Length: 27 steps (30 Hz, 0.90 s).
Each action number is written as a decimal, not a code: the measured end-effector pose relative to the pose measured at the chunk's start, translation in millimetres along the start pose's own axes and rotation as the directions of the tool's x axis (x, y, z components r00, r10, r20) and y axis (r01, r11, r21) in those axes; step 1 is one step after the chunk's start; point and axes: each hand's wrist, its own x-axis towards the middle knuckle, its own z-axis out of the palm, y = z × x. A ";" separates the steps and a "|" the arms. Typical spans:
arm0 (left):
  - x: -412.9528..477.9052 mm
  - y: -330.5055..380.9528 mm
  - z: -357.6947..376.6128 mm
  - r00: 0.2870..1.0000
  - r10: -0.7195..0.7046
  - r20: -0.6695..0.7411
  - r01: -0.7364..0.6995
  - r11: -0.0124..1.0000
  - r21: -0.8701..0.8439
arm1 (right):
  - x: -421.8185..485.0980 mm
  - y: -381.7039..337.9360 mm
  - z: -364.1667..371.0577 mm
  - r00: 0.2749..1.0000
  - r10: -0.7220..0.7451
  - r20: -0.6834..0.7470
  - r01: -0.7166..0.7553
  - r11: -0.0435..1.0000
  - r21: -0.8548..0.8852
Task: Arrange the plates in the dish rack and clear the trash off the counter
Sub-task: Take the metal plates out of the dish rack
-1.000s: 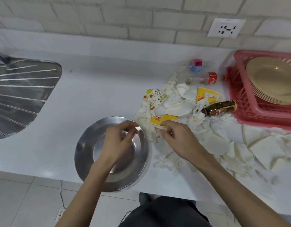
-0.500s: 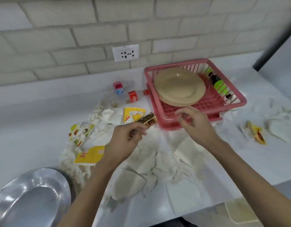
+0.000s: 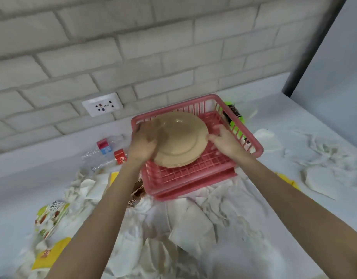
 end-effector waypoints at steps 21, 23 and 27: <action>42.4 -16.4 -4.3 0.993 -0.093 -0.077 0.100 0.990 0.095 | 10.9 -7.6 13.5 0.984 -0.090 0.154 0.000 0.863 0.505; 29.1 -14.4 -17.6 0.983 -0.129 -0.128 0.114 0.986 -0.121 | 0.7 -16.0 15.9 0.982 -0.126 0.143 0.028 0.836 0.549; -7.0 -21.0 -48.2 0.963 -0.194 -0.188 0.143 0.955 -0.258 | -25.3 -35.3 29.1 0.964 -0.220 0.152 0.112 0.849 0.516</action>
